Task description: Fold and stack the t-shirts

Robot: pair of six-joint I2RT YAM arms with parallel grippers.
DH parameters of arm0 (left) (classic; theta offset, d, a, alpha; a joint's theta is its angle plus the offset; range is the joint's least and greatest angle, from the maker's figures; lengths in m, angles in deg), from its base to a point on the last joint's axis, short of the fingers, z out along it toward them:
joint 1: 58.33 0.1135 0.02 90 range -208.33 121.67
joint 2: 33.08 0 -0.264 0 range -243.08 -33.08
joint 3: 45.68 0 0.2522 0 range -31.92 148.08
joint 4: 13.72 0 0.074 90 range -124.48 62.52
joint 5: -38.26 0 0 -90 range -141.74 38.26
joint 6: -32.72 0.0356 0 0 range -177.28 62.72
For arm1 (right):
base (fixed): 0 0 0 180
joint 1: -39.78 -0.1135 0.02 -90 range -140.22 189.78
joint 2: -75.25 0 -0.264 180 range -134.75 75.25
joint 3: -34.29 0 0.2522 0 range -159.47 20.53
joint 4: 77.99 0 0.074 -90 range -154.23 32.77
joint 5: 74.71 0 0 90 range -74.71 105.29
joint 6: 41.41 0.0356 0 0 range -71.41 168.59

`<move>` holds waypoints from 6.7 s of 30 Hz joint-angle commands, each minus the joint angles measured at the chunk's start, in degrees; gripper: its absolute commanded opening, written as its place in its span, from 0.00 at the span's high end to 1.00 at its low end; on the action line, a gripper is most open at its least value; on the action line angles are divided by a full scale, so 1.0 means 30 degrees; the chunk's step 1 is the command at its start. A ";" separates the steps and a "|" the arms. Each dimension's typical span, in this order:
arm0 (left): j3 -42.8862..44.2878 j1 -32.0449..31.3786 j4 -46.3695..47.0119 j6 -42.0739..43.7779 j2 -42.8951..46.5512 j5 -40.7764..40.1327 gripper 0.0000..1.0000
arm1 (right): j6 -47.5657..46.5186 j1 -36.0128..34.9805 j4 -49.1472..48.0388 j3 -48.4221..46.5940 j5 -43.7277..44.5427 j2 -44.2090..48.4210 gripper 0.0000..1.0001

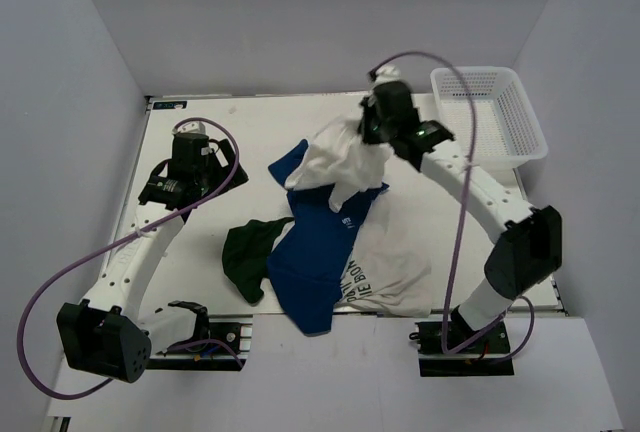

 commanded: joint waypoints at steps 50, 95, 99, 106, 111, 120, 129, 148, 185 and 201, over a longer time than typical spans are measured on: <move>-0.1351 0.0040 0.1380 -0.0844 -0.1451 0.2755 0.00 | 0.1200 0.2465 -0.0338 0.7958 -0.7707 0.2591 0.10; -0.1701 0.0040 0.0761 -0.1254 0.0132 0.2754 0.00 | -0.2103 0.1495 -0.5990 -0.0637 0.2457 0.5756 1.00; -0.1877 0.0040 0.0763 -0.1254 0.0131 0.2931 0.00 | -0.3834 0.1729 -0.6869 -0.2456 0.5150 0.5583 1.00; -0.1877 0.0040 0.0763 -0.1254 -0.0045 0.2931 0.00 | -0.9163 0.3250 -1.0178 -0.6787 0.9141 0.2395 1.00; -0.1877 0.0040 0.0384 -0.1254 -0.0045 0.2581 0.00 | -1.2762 0.4599 -1.1442 -1.0481 1.0984 -0.0739 1.00; -0.1877 0.0040 -0.0144 -0.1254 -0.0922 0.2081 0.00 | -1.3629 0.8642 -1.1531 -1.4328 1.0436 -0.3970 1.00; -0.0851 -0.0165 0.0030 -0.1254 -0.1979 0.2667 0.00 | -1.2276 1.1861 -1.0391 -1.3563 0.9057 -0.5462 1.00; -0.0500 -0.0165 -0.2545 -0.1605 -0.3531 0.0529 0.00 | -0.0879 1.2717 -0.0964 -0.6031 0.0244 -0.7369 0.69; -0.5306 -0.0165 -0.0790 -0.2689 -0.5612 0.0648 0.95 | -0.9232 0.0325 -0.1478 0.0442 -0.3961 -0.7778 0.10; 0.1836 -0.0165 0.0669 -0.1462 -0.1808 -0.1434 1.00 | -0.7587 0.0206 -0.6810 0.1496 -0.0330 -0.0411 1.00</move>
